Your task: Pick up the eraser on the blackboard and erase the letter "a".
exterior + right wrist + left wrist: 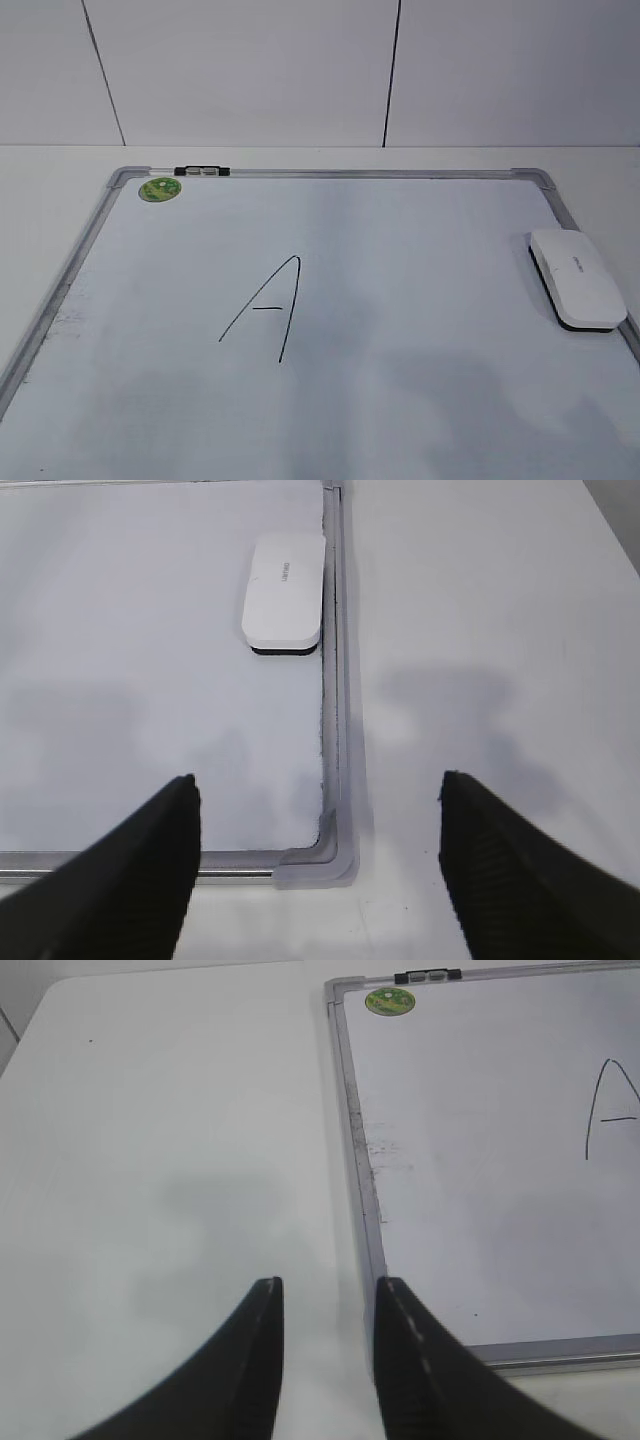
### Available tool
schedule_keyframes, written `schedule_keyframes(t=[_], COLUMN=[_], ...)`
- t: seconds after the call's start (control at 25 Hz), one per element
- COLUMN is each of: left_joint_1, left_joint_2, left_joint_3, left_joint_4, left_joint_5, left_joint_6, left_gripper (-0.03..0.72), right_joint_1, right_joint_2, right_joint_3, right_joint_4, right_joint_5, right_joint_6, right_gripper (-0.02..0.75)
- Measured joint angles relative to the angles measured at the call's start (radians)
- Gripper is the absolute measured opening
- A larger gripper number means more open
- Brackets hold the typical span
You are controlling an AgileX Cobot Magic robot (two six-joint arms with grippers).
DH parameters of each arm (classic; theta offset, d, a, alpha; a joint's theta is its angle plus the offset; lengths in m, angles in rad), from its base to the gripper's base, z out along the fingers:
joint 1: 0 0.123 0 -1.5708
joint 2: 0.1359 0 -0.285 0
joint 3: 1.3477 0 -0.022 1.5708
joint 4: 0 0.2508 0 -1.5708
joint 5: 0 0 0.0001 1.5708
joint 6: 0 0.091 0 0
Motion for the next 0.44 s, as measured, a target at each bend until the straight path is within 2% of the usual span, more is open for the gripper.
schedule_keyframes(t=[0.44], left_joint_1=[0.000], left_joint_2=[0.000], left_joint_3=[0.000], left_joint_4=[0.000], left_joint_5=[0.000], left_joint_6=[0.000], left_gripper=[0.235], right_joint_1=[0.000], right_joint_2=[0.000], right_joint_3=[0.000], right_joint_4=[0.000], right_joint_5=[0.000], right_joint_6=[0.000], right_gripper=[0.593])
